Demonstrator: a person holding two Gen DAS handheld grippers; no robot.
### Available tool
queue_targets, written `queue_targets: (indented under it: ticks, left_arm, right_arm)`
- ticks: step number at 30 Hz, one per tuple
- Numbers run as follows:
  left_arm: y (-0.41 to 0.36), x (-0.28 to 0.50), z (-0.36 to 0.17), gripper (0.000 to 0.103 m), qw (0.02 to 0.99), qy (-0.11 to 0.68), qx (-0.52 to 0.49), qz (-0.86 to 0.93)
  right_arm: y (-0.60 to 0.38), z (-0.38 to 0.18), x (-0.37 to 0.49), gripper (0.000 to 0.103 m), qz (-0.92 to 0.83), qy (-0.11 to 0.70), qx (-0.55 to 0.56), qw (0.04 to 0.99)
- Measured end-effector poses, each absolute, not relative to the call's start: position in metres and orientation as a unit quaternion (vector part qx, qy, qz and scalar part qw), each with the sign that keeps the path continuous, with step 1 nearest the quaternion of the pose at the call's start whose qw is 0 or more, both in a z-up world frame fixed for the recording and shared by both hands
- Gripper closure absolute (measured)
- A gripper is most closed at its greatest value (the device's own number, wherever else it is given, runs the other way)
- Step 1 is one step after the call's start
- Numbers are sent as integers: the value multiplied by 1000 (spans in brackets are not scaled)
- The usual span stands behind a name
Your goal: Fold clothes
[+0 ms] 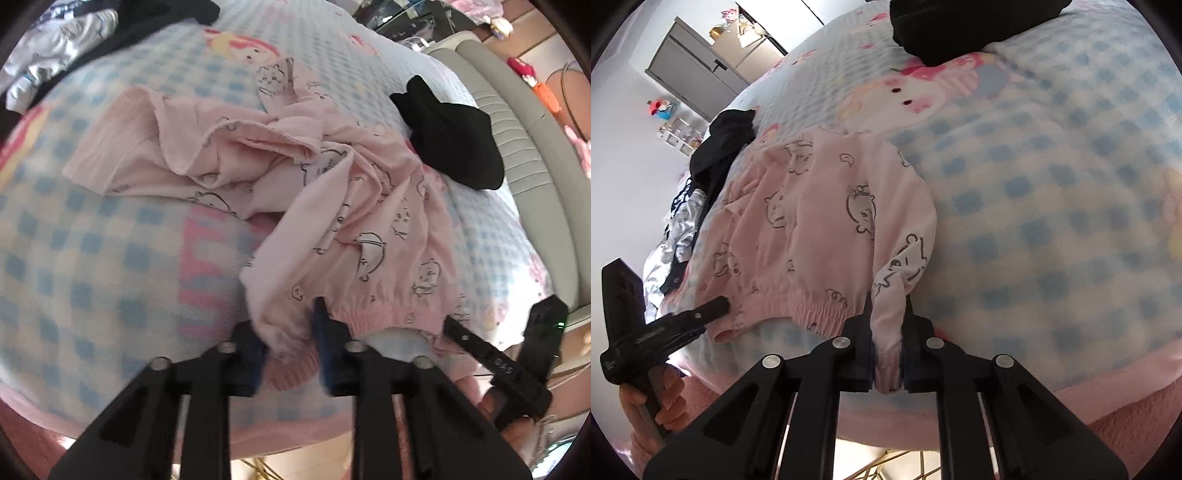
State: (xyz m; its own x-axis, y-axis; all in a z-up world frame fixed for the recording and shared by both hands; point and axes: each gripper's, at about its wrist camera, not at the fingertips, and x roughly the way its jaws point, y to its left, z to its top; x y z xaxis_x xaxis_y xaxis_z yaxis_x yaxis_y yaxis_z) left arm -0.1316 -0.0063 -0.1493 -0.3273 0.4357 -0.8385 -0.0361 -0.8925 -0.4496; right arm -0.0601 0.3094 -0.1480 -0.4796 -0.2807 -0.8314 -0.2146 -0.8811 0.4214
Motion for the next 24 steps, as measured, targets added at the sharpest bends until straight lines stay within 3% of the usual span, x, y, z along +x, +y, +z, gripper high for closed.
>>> queue_targets:
  ticks: [3, 6, 7, 8, 9, 11, 12, 13, 16, 24]
  left_arm:
    - [-25, -125, -143, 91, 128, -195, -544, 806]
    - [-32, -130, -152, 89, 158, -226, -559, 782]
    - [-32, -134, -158, 86, 177, -243, -569, 766]
    - [-32, -137, -164, 71, 189, -257, -575, 753]
    - [-29, -140, -168, 63, 192, -263, -577, 749]
    - [-18, -142, -172, 66, 190, -244, -579, 754]
    - [-14, -142, -171, 71, 188, -234, -578, 759]
    - [-10, -142, -168, 83, 187, -224, -574, 765]
    - [-10, -137, -159, 88, 175, -220, -567, 774]
    - [-4, -174, -158, 90, 169, -169, -599, 764]
  right_arm:
    - [311, -152, -60, 91, -824, -237, 515, 16]
    - [313, -162, -64, 83, -810, -249, 531, 20]
    - [313, -165, -67, 83, -808, -251, 533, 19]
    - [312, -166, -69, 83, -807, -252, 533, 20]
    - [310, -165, -72, 85, -809, -250, 532, 23]
    - [306, -161, -75, 92, -813, -250, 526, 27]
    - [304, -157, -76, 92, -815, -250, 522, 28]
    - [302, -154, -76, 93, -818, -250, 518, 29]
    - [297, -144, -70, 94, -830, -227, 509, 13]
    - [295, -135, -83, 95, -833, -183, 523, 0]
